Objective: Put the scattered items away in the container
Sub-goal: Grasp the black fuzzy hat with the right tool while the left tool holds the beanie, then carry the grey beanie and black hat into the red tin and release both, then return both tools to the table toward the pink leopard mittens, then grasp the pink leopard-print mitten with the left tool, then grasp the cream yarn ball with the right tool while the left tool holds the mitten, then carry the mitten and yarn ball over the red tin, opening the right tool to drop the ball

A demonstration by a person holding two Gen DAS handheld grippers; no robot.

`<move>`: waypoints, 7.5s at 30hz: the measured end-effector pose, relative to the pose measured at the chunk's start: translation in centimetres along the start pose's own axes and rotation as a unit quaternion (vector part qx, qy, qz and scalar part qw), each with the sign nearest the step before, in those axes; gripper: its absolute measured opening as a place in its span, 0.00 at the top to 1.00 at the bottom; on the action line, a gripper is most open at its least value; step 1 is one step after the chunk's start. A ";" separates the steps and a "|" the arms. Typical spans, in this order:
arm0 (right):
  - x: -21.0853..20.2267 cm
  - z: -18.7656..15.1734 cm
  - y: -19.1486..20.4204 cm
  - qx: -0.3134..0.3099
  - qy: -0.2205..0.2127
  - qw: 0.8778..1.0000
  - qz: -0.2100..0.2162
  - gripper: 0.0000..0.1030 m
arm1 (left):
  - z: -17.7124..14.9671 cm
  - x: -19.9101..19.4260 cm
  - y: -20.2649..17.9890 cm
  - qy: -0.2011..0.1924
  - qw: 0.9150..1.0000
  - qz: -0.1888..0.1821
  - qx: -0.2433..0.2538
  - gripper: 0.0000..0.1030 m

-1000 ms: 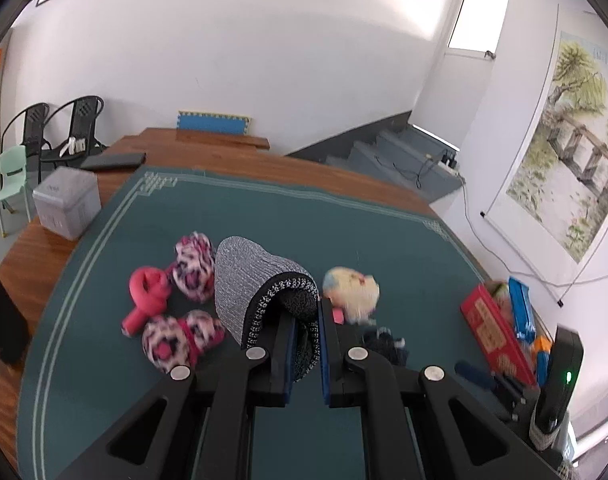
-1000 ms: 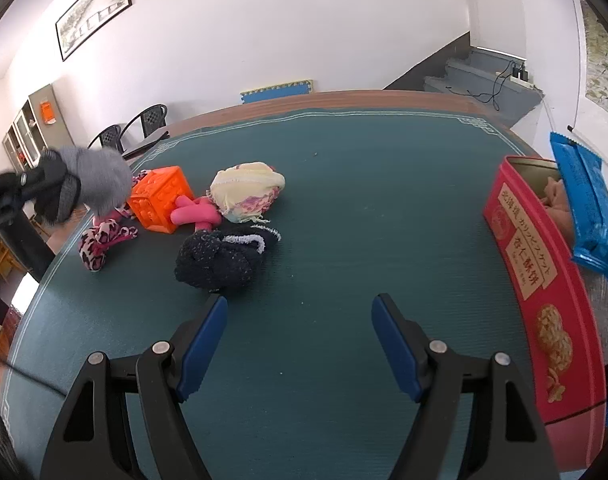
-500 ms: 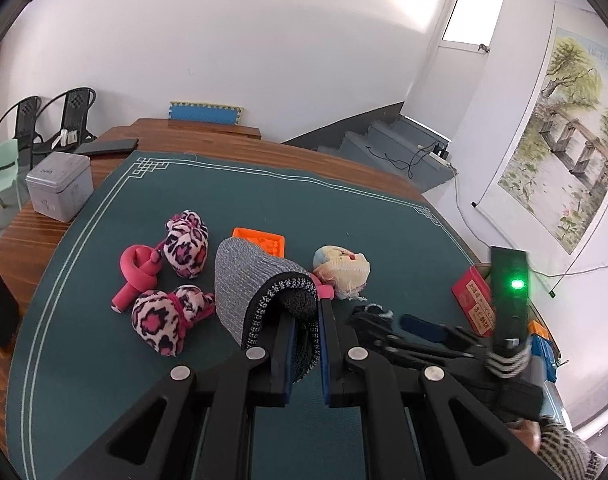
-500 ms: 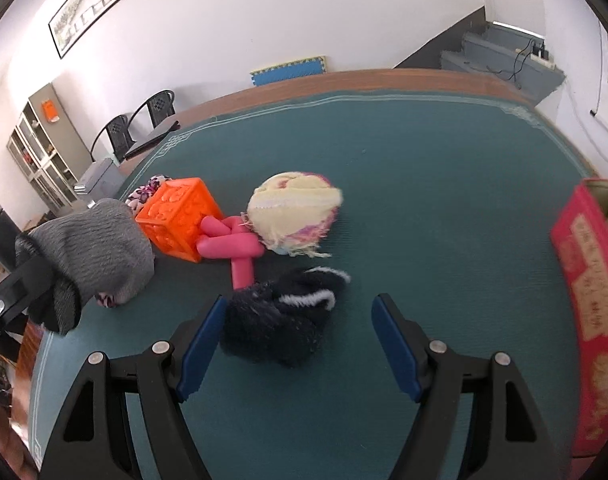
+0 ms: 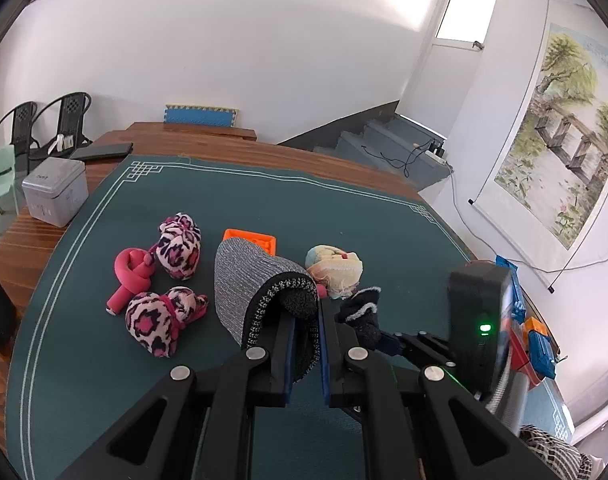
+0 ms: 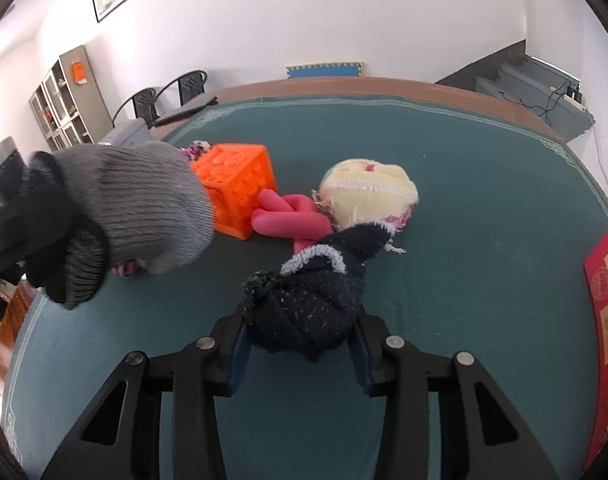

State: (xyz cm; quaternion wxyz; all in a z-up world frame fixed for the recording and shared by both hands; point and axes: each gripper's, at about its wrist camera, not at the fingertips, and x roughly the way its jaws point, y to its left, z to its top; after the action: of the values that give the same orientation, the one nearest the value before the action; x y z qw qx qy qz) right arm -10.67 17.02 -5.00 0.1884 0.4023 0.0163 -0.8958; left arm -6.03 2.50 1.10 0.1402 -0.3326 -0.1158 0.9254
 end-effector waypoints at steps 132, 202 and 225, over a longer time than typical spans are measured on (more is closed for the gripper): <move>-16.7 -0.4 -10.0 0.066 -0.156 0.980 -0.101 0.30 | -0.3 2.5 -2.3 0.039 0.997 0.049 0.042 0.22; 4.5 7.0 -5.4 0.112 0.016 0.993 -0.013 0.29 | -2.3 3.4 4.9 0.045 0.996 0.081 0.016 0.51; -6.8 2.4 -8.2 0.123 -0.077 0.989 -0.038 0.41 | -2.7 3.4 3.9 0.043 0.995 0.080 0.033 0.51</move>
State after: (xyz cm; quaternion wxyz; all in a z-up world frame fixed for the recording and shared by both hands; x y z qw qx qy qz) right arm -11.13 26.41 0.52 0.1040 0.3510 -0.0936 -0.9259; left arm -7.52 0.34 -4.06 0.0819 -0.3751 -0.0523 0.9219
